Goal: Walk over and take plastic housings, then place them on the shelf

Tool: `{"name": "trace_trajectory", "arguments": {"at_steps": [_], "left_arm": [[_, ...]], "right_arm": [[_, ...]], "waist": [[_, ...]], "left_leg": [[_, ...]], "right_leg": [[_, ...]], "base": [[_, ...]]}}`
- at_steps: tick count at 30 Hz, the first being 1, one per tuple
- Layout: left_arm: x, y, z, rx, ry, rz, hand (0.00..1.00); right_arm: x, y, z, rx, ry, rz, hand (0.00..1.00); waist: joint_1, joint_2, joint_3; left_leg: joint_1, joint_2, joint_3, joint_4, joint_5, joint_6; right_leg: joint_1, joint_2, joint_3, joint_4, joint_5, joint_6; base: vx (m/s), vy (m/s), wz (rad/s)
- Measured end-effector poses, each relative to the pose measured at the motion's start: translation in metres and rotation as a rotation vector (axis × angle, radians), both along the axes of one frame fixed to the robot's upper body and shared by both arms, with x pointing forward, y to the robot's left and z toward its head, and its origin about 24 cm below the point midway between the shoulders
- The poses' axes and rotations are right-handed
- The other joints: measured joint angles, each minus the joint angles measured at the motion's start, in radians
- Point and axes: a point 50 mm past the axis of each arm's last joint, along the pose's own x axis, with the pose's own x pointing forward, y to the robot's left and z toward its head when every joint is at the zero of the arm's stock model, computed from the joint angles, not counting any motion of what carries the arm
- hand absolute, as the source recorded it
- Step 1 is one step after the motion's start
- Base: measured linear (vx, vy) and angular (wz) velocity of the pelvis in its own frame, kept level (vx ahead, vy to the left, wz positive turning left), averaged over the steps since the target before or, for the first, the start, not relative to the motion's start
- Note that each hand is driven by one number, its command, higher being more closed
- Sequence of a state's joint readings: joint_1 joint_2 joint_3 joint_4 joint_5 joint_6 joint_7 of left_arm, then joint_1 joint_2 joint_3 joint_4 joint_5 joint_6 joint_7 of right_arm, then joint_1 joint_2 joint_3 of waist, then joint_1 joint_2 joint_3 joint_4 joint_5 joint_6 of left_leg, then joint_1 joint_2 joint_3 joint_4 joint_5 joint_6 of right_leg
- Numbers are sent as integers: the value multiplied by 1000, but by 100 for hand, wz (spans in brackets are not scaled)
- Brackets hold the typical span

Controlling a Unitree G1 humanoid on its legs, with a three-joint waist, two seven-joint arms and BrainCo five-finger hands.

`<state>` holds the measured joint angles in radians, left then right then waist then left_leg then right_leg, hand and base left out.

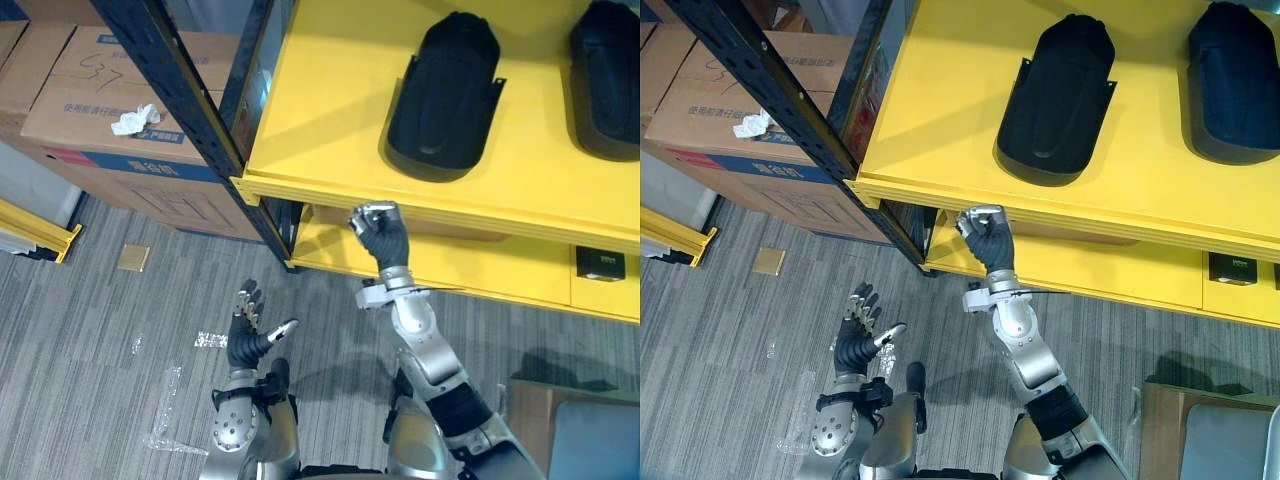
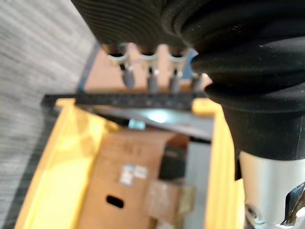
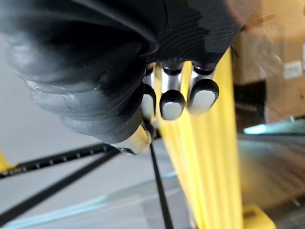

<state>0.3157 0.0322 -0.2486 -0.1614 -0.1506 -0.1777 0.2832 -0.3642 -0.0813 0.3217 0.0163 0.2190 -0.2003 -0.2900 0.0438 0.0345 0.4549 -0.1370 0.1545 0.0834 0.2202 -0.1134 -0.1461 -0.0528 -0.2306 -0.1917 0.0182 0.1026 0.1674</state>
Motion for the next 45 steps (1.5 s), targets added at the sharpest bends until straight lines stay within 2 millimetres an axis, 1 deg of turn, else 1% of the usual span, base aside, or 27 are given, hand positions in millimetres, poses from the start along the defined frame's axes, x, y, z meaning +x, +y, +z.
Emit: {"name": "trace_trajectory", "arguments": {"at_steps": [3,5,9,13,18,20,22,26,29,35,38,41,45], "left_arm": [[0,0,-1,-2,-6,1,0],[-1,-1,-4,-7,6,-1,0],[-2,-2,-4,-10,4,-6,0],[-2,-2,-4,-13,-2,-4,0],[-5,-3,-6,-14,12,-6,0],[-7,-4,-8,-16,21,-11,0],[-8,-7,-9,-20,28,-20,0],[-9,-8,-9,-23,28,-23,0],[-9,-8,-9,-30,28,-23,0],[-10,-10,-9,-56,29,-34,0],[-10,-10,-9,-58,26,-38,0],[-10,-12,-11,-64,32,-46,0],[-11,-16,-15,-66,44,-62,0]], "right_arm": [[2,-3,8,8,-28,-7,100],[3,-7,9,13,-32,-22,100],[3,-13,14,21,-53,-37,100],[5,-20,28,36,-105,-62,100],[9,-31,28,25,-95,-105,100],[16,-39,26,13,-82,-137,100],[22,-47,29,2,-87,-168,100],[35,-67,42,-18,-108,-236,100],[41,-76,50,-42,-118,-259,100],[52,-85,56,-81,-116,-280,100],[57,-90,59,-99,-125,-288,100],[61,-94,63,-118,-133,-294,100],[66,-98,64,-135,-123,-309,100]], "waist": [[0,11,18],[0,19,23],[-1,19,24],[-1,19,24],[-1,19,24],[-1,20,24],[-1,22,25],[0,40,34],[0,50,39],[0,50,39],[0,55,42],[4,68,46],[12,69,45]], "left_leg": [[8,0,5,-1,0,0],[8,0,6,-2,0,0],[9,0,7,-2,-1,0],[12,0,8,-3,-1,0],[12,0,8,-3,-1,0],[12,0,8,-3,0,0],[12,0,8,-3,0,0],[13,0,6,-3,1,1],[13,0,5,-4,2,2],[15,-4,-5,-18,15,4],[15,-7,-18,-39,33,2],[16,-6,-20,-47,42,0],[17,-6,-21,-53,48,-1]], "right_leg": [[4,0,3,0,0,0],[3,0,4,0,0,0],[3,-1,4,0,0,0],[4,-1,4,0,0,0],[4,-1,4,0,0,0],[4,-1,4,0,0,0],[4,-1,4,0,0,0],[5,-2,3,1,0,0],[5,-2,2,1,0,0],[4,-4,-3,4,0,0],[4,-6,-18,8,-1,-1],[3,-6,-24,17,-2,-2],[1,-6,-24,21,-2,-2]], "base": [[0,3,-4],[-2,1,-2],[0,0,0],[0,0,0],[0,0,0],[0,0,0],[0,0,0],[0,0,0],[0,0,0],[-1,0,2],[-23,-12,13],[-36,-7,8],[0,0,0]]}}
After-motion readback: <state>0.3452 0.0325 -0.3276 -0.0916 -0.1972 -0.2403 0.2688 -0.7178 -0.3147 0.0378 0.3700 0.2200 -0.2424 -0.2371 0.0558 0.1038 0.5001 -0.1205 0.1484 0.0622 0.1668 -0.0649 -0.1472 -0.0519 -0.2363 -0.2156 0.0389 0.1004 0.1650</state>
